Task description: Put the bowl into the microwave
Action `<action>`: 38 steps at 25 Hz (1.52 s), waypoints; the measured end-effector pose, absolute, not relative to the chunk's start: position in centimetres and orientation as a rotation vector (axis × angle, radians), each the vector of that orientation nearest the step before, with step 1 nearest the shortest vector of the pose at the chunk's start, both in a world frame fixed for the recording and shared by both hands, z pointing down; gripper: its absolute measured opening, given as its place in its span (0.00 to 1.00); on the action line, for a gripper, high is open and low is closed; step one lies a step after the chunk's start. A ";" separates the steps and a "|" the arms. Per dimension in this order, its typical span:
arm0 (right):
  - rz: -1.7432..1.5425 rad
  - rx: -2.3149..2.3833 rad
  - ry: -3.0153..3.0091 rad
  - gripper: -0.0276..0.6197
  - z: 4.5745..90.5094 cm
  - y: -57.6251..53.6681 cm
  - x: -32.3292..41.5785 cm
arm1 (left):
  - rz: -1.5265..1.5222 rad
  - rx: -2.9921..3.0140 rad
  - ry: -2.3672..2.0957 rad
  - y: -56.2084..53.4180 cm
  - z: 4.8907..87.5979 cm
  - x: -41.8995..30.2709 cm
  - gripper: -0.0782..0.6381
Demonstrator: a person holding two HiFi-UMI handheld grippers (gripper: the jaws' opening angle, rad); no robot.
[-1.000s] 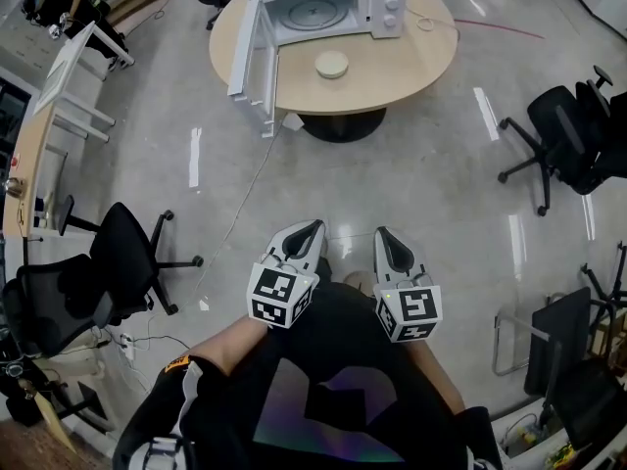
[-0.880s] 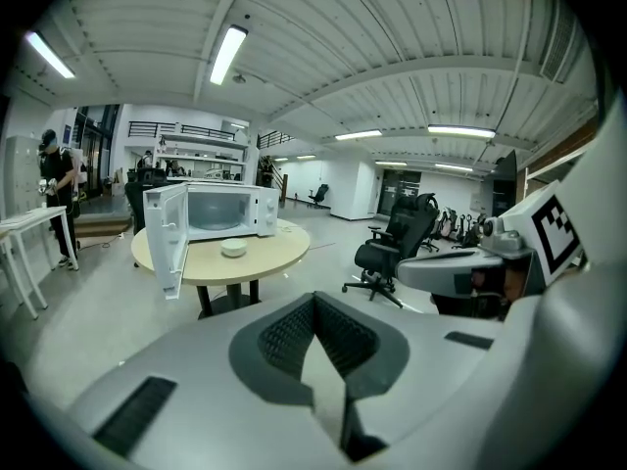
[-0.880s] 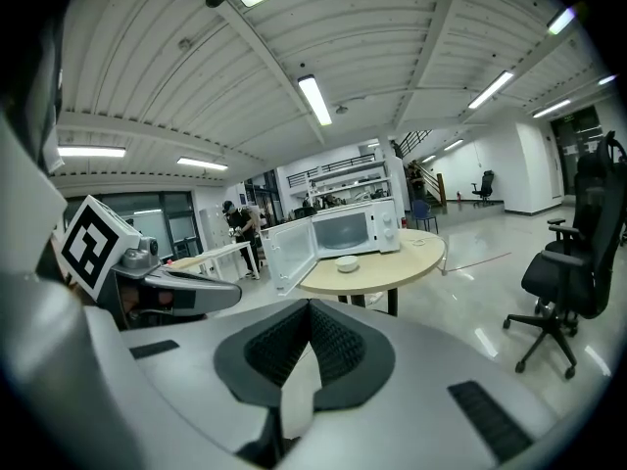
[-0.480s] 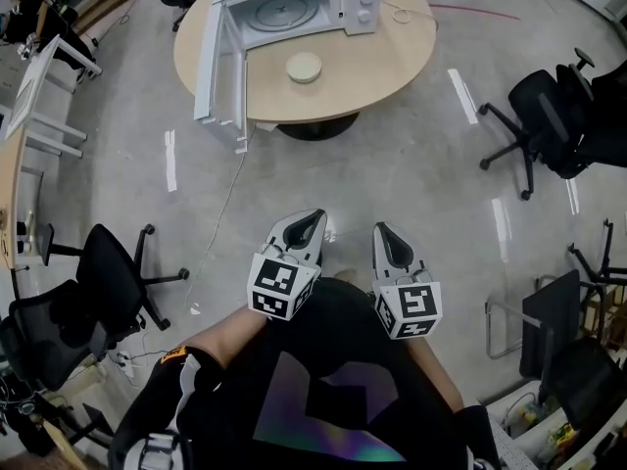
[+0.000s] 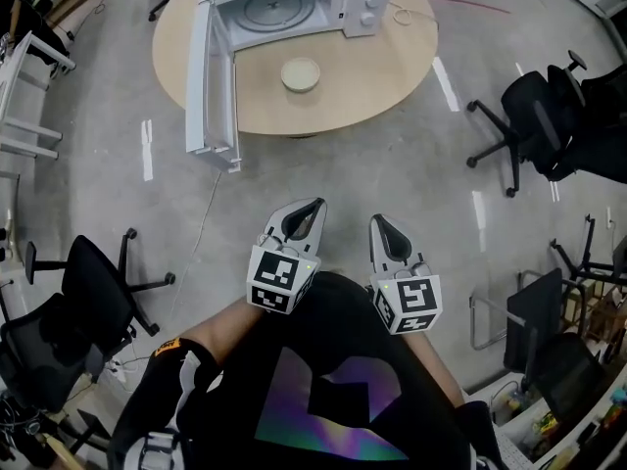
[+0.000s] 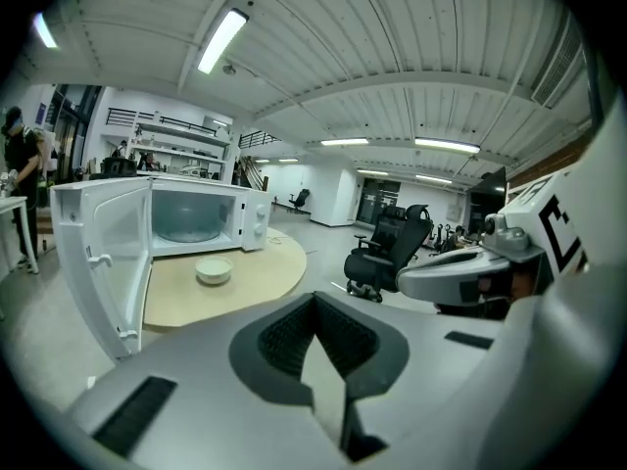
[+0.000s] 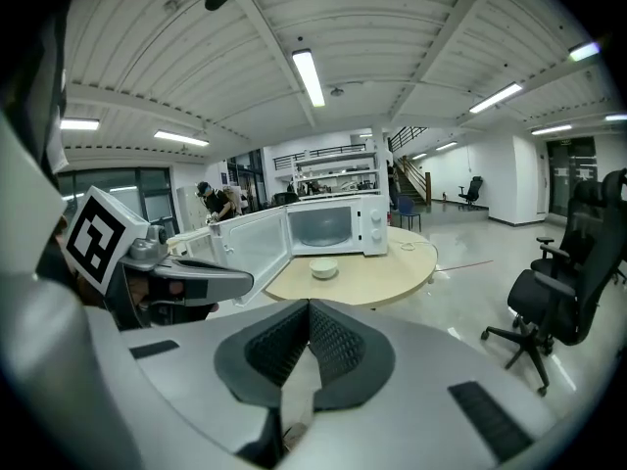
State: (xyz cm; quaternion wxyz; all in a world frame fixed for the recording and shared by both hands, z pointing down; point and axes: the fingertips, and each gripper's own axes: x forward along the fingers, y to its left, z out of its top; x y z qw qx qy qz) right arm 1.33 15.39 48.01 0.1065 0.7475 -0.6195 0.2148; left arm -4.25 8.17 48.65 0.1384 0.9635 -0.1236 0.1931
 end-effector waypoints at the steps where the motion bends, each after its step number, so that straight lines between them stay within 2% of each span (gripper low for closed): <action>1: 0.632 2.194 -1.815 0.07 48.0 14.7 1.5 | 0.548 2.783 -0.352 7.5 48.6 -4.0 0.18; 18: 0.570 2.163 -1.783 0.07 46.3 4.5 2.2 | 0.418 2.790 -0.358 -2.2 46.6 -3.3 0.18; 38: 0.586 2.053 -1.825 0.07 47.2 -2.6 3.3 | 0.391 2.753 -0.380 -7.5 47.9 -1.5 0.18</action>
